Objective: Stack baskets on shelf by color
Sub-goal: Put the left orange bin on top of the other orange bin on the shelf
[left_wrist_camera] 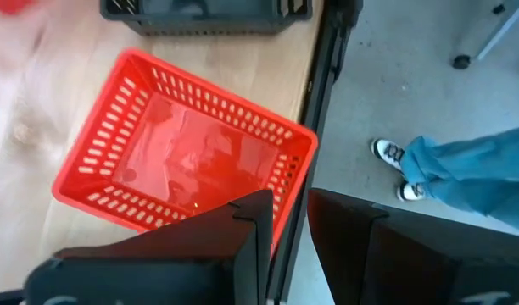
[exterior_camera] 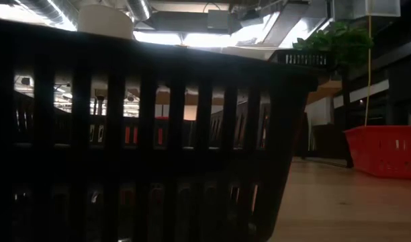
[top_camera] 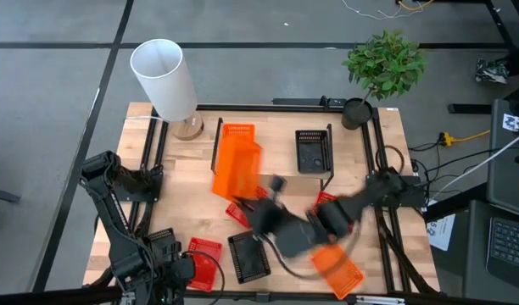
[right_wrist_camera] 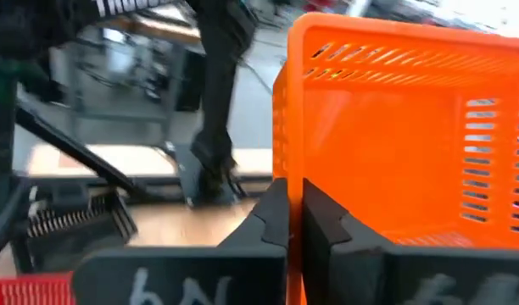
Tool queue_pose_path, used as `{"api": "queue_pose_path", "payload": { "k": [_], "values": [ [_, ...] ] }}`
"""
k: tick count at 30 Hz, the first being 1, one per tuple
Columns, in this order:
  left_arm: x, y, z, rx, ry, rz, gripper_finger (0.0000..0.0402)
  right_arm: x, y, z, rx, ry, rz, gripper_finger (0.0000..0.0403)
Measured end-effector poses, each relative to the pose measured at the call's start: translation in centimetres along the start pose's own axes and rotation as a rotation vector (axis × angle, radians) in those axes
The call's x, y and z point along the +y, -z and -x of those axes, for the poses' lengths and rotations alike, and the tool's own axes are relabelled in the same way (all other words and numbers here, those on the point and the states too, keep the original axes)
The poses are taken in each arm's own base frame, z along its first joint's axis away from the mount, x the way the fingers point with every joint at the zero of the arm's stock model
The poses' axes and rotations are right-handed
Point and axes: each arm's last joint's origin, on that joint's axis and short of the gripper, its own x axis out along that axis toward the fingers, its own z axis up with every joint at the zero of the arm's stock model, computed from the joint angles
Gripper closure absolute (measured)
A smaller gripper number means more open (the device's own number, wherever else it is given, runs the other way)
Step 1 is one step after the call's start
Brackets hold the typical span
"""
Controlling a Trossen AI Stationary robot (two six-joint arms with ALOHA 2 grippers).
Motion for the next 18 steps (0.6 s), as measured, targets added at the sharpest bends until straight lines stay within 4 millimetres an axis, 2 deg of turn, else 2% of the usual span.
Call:
{"api": "queue_pose_path", "payload": {
  "k": [5, 9, 13, 18],
  "values": [
    [0.0, 0.0, 0.0, -0.007, -0.002, 0.001, 0.0333, -5.0, 0.5, -5.6, 0.052, -0.090, -0.006, 0.0401],
    [0.0, 0.0, 0.0, -0.007, -0.002, 0.001, 0.0333, -8.7, 2.1, -8.6, 0.181, -0.119, -0.057, 0.0401],
    [0.0, 0.0, 0.0, -0.007, -0.002, 0.001, 0.0333, -10.6, 4.6, -9.8, 0.371, -0.093, -0.082, 0.0401],
    [0.0, 0.0, 0.0, -0.007, -0.003, -0.013, 0.0333, -11.4, 5.9, -9.6, 0.503, -0.093, -0.042, 0.0401]
  ]
}}
